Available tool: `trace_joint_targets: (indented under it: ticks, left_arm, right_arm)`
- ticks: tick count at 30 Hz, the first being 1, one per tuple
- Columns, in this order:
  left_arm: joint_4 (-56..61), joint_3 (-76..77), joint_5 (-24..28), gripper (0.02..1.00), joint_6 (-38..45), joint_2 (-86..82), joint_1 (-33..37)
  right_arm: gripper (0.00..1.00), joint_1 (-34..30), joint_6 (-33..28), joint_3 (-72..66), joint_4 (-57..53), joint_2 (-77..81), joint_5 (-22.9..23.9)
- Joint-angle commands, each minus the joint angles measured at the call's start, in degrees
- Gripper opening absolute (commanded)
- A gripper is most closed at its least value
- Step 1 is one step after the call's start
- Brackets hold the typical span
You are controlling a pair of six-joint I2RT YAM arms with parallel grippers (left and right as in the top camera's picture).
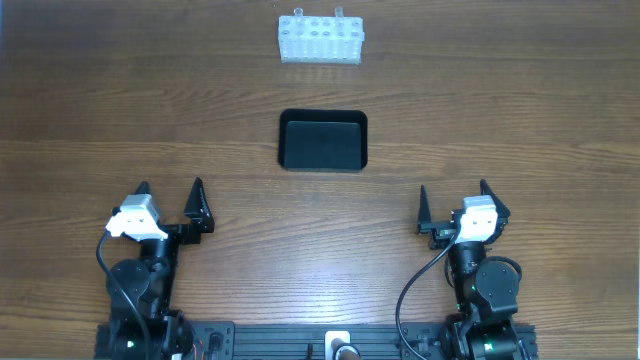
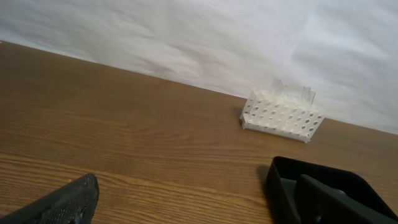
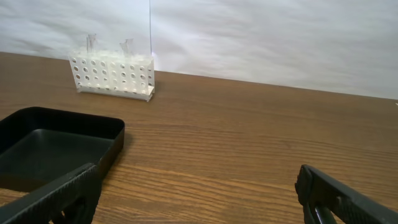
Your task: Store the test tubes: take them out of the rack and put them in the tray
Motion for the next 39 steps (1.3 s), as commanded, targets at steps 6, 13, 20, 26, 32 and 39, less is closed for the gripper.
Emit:
trace_joint_targets:
  ticks: [6,13,20,26,32,39]
  left_arm:
    - [-0.2,-0.2,-0.7,1.000,-0.6,0.3,0.3]
    - [-0.2,-0.2,-0.7,1.000,-0.6,0.3,0.3]
    - [-0.2,-0.2,-0.7,0.998,-0.6,0.3,0.3]
    - [-0.2,-0.2,-0.7,1.000,-0.6,0.3,0.3]
    - [-0.1,-0.2,-0.7,1.000,-0.6,0.3,0.3]
    - [5.4,-0.2,-0.7,1.000,-0.3,3.1,0.3]
  right_arm:
    - [0.993,-0.2,-0.1,-0.3,-0.1,0.0,0.7]
    - [0.993,-0.2,-0.1,-0.3,-0.1,0.0,0.7]
    - [0.991,-0.2,-0.1,-0.3,-0.1,0.0,0.7]
    - [0.987,-0.2,-0.1,-0.3,-0.1,0.0,0.7]
    - [0.991,-0.2,-0.1,-0.3,-0.1,0.0,0.7]
    - [0.993,-0.2,-0.1,-0.3,-0.1,0.0,0.7]
